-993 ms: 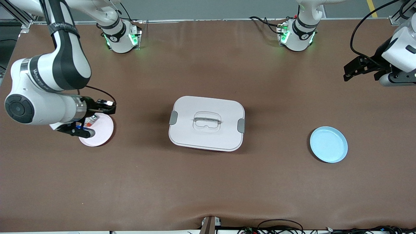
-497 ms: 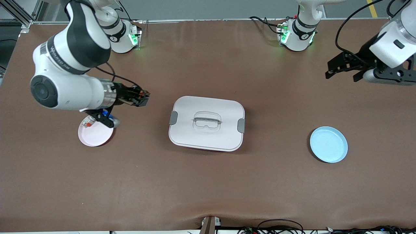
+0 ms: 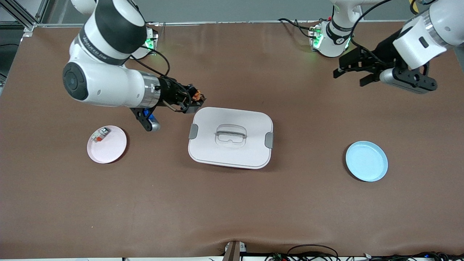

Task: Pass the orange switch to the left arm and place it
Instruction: 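Carry the switch over the box while the left gripper reaches toward it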

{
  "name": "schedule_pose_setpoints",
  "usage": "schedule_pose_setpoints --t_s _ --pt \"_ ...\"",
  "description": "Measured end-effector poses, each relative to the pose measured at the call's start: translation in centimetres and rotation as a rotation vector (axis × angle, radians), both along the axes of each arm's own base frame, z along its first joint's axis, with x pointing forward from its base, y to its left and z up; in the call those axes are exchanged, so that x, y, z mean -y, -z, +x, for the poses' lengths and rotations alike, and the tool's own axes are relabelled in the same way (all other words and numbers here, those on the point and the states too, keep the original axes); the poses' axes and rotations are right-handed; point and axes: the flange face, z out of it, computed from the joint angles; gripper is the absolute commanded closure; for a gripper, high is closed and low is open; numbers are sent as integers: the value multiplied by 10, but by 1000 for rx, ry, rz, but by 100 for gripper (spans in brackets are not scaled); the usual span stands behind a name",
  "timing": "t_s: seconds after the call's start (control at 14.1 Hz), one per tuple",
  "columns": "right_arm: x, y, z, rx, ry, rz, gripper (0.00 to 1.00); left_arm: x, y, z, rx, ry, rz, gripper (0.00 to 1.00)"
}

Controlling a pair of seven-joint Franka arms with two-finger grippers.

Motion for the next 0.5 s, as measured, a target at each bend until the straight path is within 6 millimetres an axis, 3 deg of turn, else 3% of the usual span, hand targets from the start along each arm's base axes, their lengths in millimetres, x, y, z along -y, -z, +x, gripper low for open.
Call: schedule_pose_setpoints --t_s 0.28,0.5 --pt "-66 -15 -24 25 128 6 76 50 13 -8 -31 -72 -51 0" --pt "-100 -23 -35 22 203 15 77 75 31 -10 -59 -110 -139 0"
